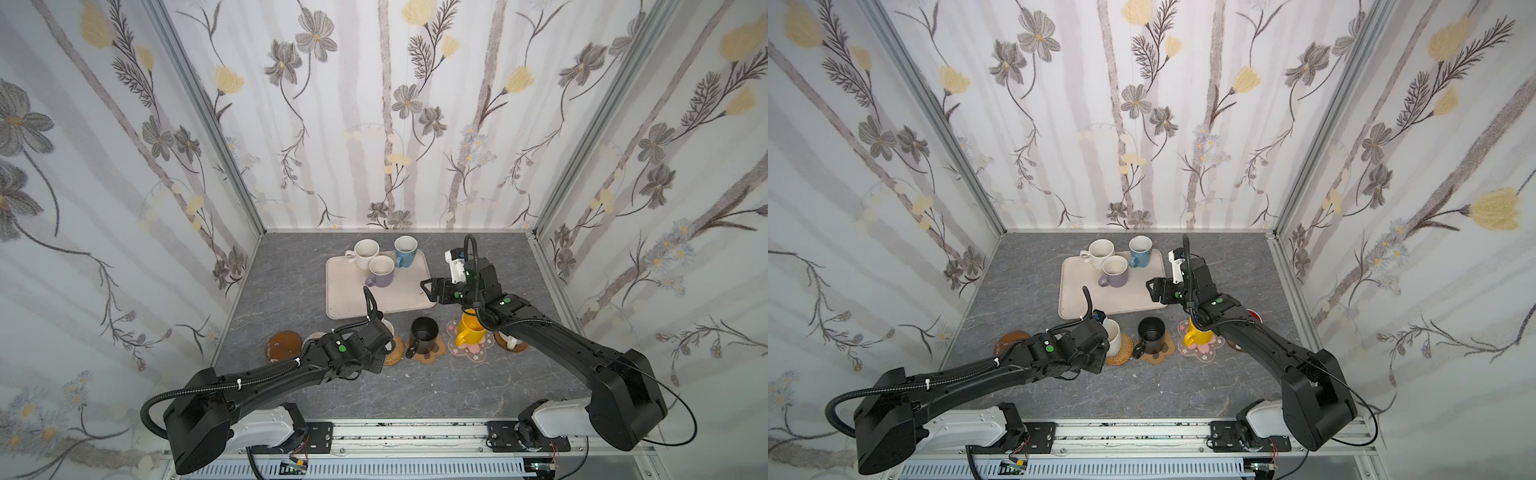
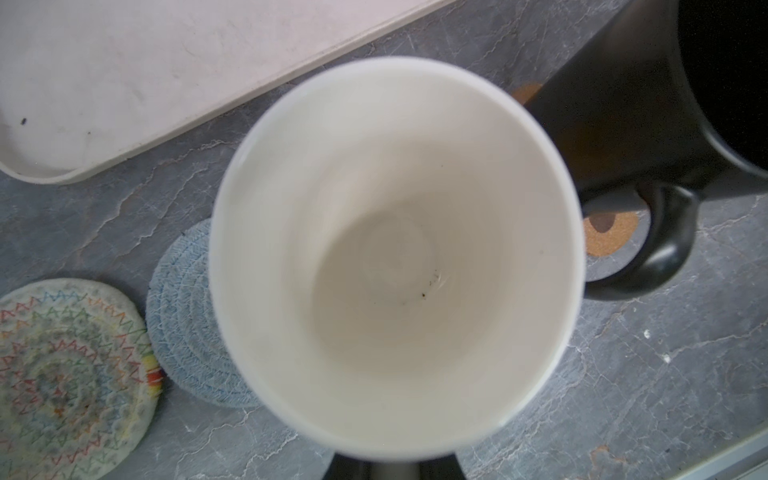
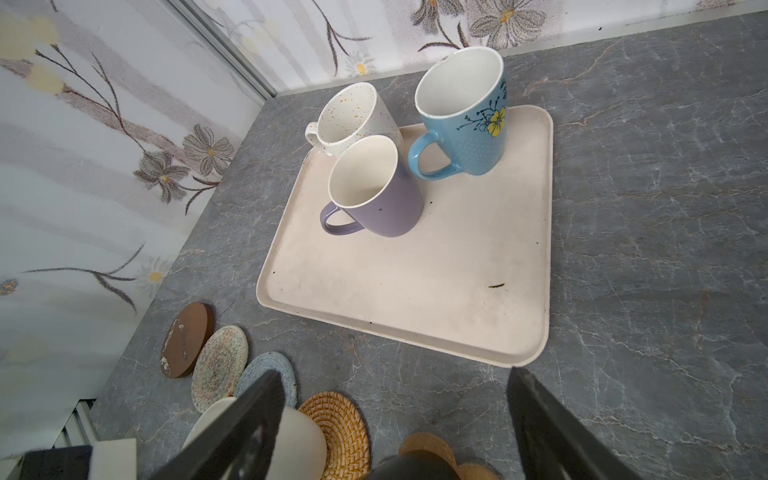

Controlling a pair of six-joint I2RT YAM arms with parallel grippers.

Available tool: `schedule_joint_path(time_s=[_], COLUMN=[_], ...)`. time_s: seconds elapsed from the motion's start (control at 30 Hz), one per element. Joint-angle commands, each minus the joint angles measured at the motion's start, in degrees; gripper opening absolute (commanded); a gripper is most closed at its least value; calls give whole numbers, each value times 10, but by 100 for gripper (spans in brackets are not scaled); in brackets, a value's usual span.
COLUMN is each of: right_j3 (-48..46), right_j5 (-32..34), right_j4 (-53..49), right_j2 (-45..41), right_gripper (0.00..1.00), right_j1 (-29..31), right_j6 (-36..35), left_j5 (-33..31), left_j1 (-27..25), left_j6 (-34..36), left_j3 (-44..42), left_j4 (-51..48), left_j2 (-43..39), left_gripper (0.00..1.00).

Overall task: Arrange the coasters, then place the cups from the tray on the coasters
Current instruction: 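Carry the plain white mug toward the rattan coaster with the left gripper, then lower the plain white mug onto the rattan coaster and open the left gripper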

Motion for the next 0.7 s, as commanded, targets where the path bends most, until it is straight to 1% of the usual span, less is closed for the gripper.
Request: schedule_joint_path(time_s=[0.0, 0.43, 0.67], right_j3=[-3, -16, -22], right_j5=[3, 5, 6], right_j4=[8, 14, 15], right_j2=[4, 1, -3], right_gripper=[85, 85, 85], right_j1=[0, 0, -2], right_j6=[-3, -3, -3], left_j5=[-23, -13, -17], left_j1=[-3, -10, -9], left_j6=[-13, -26, -31], left_j3=[0, -2, -10], left_j4=[26, 55, 69], left_j2=[-3, 14, 24], left_gripper=[0, 0, 0])
